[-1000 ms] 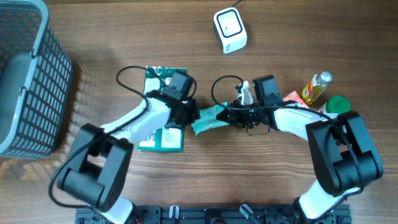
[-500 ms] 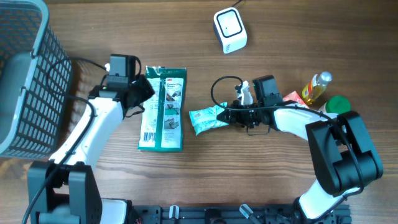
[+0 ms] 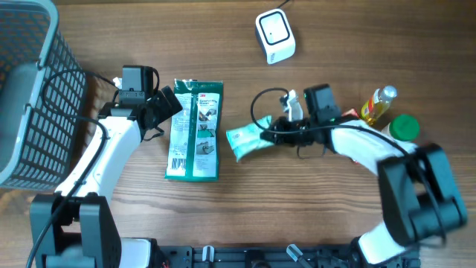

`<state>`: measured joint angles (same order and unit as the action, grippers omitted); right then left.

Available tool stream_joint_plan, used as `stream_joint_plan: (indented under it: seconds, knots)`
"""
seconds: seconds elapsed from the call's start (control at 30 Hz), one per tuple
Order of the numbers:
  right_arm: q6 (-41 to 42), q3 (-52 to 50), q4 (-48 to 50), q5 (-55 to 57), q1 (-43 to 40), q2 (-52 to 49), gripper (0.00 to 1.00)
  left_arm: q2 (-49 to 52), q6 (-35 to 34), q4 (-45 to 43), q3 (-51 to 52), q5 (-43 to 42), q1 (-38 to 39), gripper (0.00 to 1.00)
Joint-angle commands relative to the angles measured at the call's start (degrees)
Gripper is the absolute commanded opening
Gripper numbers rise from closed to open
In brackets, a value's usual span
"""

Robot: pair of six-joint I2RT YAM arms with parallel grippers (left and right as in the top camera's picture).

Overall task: Scan the item barcode
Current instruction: 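Lift the wipes pack toward the scanner and retract the left gripper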

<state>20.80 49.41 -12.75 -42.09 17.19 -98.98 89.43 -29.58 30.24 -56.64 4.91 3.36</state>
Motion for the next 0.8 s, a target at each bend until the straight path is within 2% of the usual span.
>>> stream_joint_plan:
  seconds: [0.0, 0.07, 0.17, 0.23, 0.47, 0.77]
  knots:
    - [-15.17, 11.28, -12.59, 8.52, -0.02, 11.85, 0.04, -0.46, 0.87, 0.04, -0.70, 1.14, -0.15, 1.00]
    - [-20.20, 18.25, -22.27, 13.00, -0.02, 14.71, 0.04, -0.46, 0.87, 0.04, -0.70, 1.14, -0.15, 1.00]
    - [-29.00, 34.40, -39.98, 20.87, 0.42, 15.41, 0.04, -0.46, 0.87, 0.04, -0.70, 1.14, -0.15, 1.00]
    - [-34.34, 41.59, -44.83, 24.17, 1.16, 15.39, 0.04, -0.46, 0.87, 0.04, -0.70, 1.14, -0.15, 1.00]
    - [-45.35, 44.44, -40.68, 40.89, 4.42, 13.40, 0.04, -0.46, 0.87, 0.04, -0.70, 1.14, -0.15, 1.00]
    - [-51.80, 44.44, -26.27, 60.96, 10.32, 0.63, 0.04, -0.46, 0.87, 0.04, -0.70, 1.14, -0.15, 1.00]
